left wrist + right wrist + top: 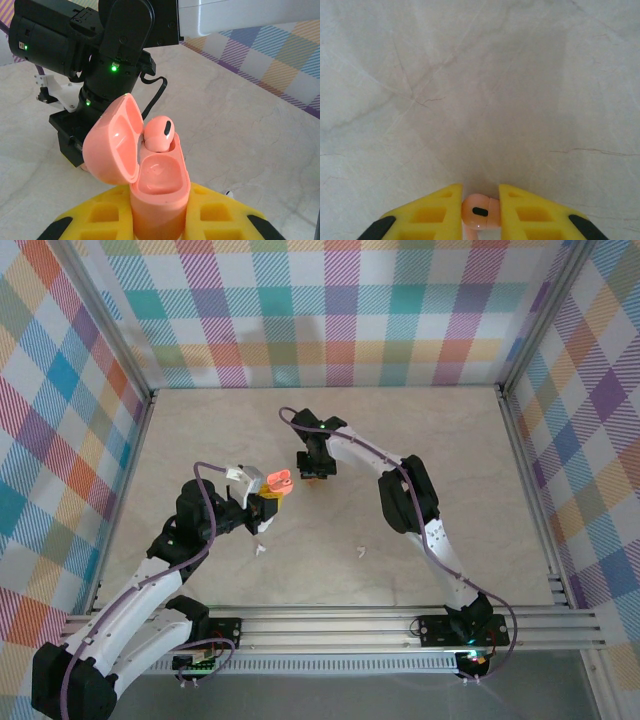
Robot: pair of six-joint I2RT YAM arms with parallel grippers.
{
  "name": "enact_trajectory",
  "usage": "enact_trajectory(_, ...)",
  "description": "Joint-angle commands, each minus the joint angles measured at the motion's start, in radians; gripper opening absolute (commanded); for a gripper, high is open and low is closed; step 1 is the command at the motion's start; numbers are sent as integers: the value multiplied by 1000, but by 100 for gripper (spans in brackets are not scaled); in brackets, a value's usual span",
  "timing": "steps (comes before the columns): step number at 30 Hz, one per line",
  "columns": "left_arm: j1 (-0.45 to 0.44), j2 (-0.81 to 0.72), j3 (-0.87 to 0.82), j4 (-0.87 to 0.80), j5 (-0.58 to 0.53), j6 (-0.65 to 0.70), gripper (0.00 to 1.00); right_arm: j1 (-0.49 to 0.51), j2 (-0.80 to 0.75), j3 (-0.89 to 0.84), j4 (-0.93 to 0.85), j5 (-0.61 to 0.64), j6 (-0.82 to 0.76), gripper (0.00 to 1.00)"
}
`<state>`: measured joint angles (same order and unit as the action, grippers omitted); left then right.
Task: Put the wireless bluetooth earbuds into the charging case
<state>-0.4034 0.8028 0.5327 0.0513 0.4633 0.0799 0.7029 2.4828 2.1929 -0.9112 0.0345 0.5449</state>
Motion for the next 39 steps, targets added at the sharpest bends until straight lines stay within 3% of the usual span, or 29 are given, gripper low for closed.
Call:
enact_trajectory(1, 9, -13, 3, 6, 18, 4, 0, 9, -37, -41, -21, 4, -37, 20)
enact_trajectory(24, 9, -23, -8, 18, 9, -55, 0, 4, -219, -185, 61, -4, -108, 18)
enact_trajectory(39, 6, 125, 98, 93, 94, -147, 0, -9, -536, -385, 146, 91, -150, 18)
